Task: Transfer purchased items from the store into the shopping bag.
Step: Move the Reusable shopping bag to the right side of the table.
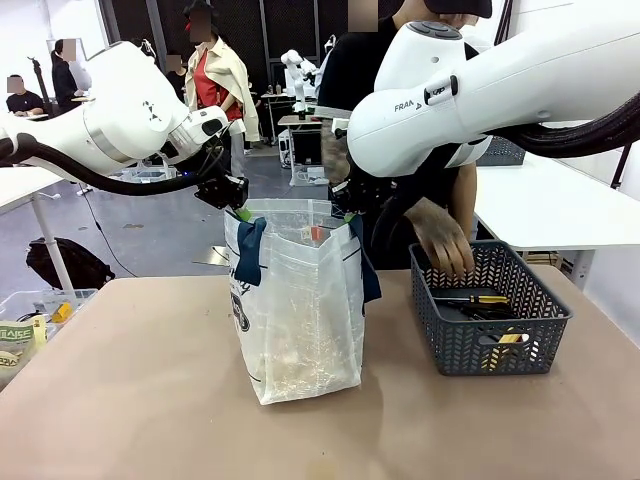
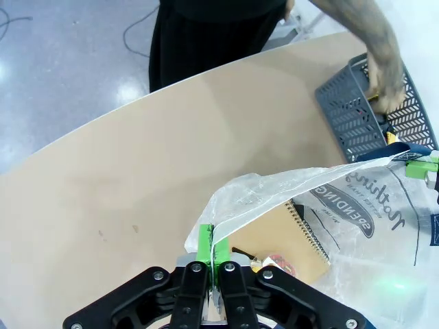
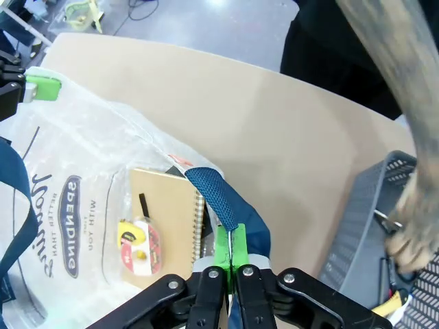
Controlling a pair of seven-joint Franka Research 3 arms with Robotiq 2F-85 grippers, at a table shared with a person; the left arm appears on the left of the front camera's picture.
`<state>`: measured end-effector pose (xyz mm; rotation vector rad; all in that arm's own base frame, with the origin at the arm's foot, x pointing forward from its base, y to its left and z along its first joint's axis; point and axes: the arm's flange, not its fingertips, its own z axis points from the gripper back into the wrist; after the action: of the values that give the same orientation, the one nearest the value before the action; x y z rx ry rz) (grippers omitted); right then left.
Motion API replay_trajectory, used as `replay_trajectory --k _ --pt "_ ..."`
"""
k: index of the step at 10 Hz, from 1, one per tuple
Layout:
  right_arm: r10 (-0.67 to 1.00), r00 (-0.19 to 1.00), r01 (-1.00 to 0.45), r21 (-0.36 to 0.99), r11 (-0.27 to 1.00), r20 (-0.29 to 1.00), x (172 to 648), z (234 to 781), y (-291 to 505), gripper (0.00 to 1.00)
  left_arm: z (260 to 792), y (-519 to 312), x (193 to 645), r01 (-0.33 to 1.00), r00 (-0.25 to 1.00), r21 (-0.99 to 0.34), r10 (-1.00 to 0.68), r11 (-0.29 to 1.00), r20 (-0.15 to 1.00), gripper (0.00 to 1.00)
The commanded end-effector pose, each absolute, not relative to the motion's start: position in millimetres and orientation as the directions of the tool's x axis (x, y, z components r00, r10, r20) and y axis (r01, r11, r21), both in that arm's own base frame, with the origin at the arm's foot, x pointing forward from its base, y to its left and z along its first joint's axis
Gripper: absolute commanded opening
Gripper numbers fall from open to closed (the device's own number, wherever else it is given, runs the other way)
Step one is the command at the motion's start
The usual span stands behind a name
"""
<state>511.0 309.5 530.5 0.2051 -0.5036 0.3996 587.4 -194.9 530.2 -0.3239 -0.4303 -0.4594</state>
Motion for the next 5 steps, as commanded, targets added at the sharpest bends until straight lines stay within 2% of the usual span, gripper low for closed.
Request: replay_trajectory --k 1,5 --pt "0.313 0.803 -0.413 0.095 0.906 0.508 511.6 532.2 307.2 0.0 531.5 -191.0 585.6 0.474 0.818 -0.203 -0.343 0.857 0.461 0.0" --pt "0.313 0.803 -0.413 0.095 0.906 0.508 511.6 532.2 307.2 0.0 531.5 -191.0 585.6 0.474 0.818 -0.203 -0.343 0.857 0.461 0.0"
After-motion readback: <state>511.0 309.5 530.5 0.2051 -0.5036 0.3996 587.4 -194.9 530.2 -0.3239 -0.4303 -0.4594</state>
